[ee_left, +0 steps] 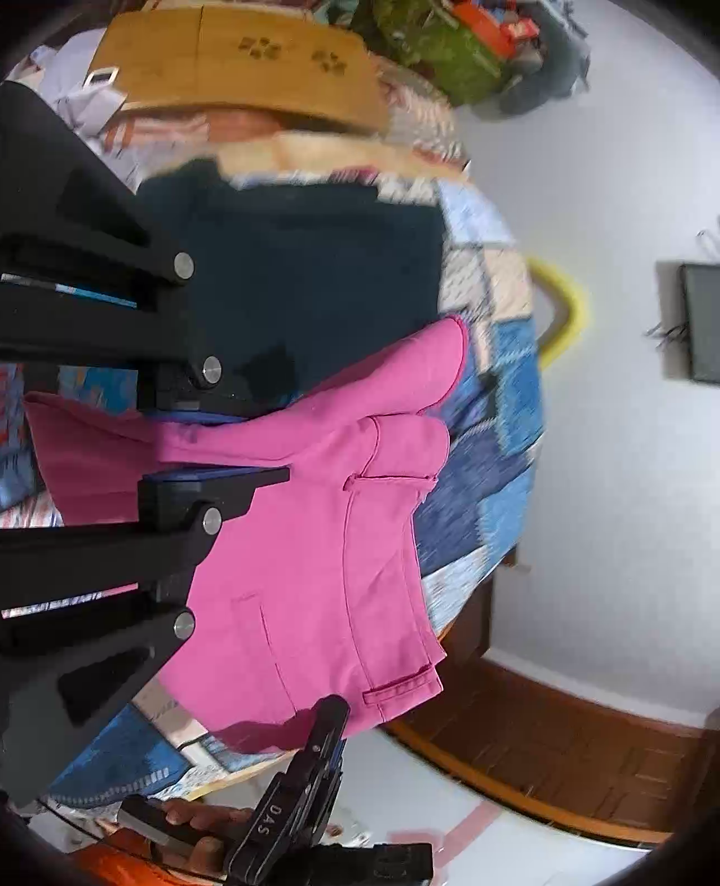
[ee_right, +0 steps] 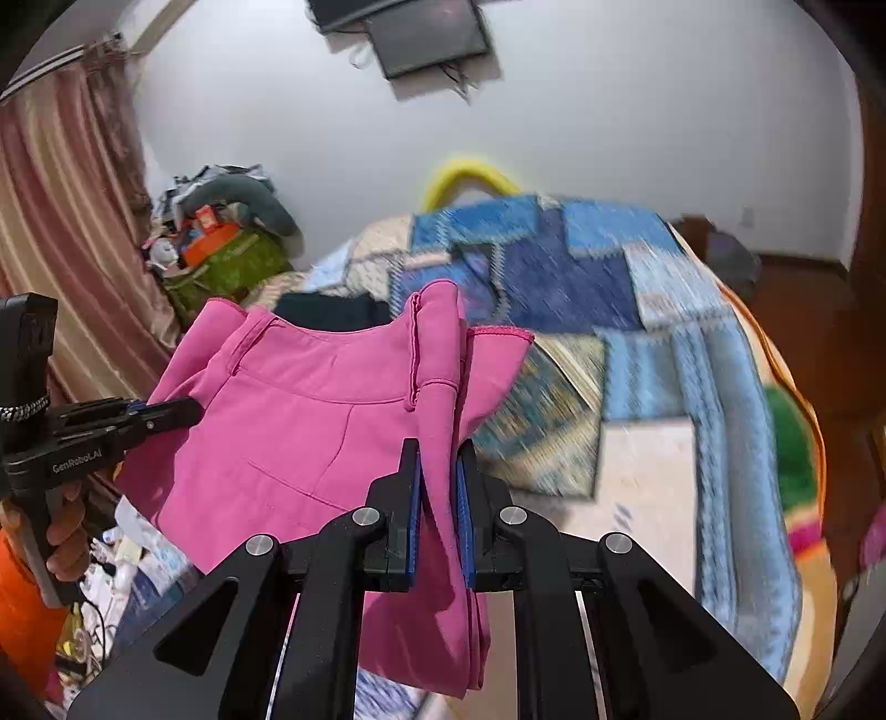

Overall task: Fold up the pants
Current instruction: 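Lift the folded pink pants with both grippers and carry them onto the dark garment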

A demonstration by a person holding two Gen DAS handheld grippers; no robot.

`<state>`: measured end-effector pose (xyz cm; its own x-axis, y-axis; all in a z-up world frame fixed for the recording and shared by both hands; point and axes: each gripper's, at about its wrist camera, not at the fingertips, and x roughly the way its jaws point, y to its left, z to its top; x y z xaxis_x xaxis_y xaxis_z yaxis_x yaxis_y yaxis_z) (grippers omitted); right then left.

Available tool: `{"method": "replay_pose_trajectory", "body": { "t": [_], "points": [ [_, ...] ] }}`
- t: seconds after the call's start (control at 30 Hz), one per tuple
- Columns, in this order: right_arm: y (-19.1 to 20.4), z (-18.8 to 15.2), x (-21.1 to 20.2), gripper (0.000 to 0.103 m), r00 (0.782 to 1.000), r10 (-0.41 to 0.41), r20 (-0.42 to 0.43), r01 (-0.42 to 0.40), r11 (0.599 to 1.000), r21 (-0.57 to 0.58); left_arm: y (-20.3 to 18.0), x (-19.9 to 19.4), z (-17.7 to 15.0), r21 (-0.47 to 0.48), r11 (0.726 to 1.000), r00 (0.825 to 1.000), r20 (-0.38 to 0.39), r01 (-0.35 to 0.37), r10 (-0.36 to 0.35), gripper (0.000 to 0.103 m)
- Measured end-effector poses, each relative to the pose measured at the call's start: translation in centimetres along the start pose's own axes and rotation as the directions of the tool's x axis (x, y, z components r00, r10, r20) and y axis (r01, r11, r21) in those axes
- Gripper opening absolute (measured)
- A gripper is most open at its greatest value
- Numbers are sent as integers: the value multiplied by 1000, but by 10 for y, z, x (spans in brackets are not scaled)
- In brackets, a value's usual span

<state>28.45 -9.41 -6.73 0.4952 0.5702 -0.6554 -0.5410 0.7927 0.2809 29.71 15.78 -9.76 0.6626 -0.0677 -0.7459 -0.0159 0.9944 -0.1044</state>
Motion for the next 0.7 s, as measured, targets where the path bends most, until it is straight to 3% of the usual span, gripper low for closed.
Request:
{"method": "replay_pose_trajectory", "body": {
  "t": [0.37, 0.7],
  "points": [
    [72, 47, 59, 10, 997, 68, 30, -65, 995, -79, 91, -14, 14, -90, 985, 987, 64, -144, 150, 13],
    [112, 45, 132, 10, 993, 102, -54, -106, 990, -88, 165, 34, -9, -157, 964, 976, -11, -215, 216, 13]
  ]
}}
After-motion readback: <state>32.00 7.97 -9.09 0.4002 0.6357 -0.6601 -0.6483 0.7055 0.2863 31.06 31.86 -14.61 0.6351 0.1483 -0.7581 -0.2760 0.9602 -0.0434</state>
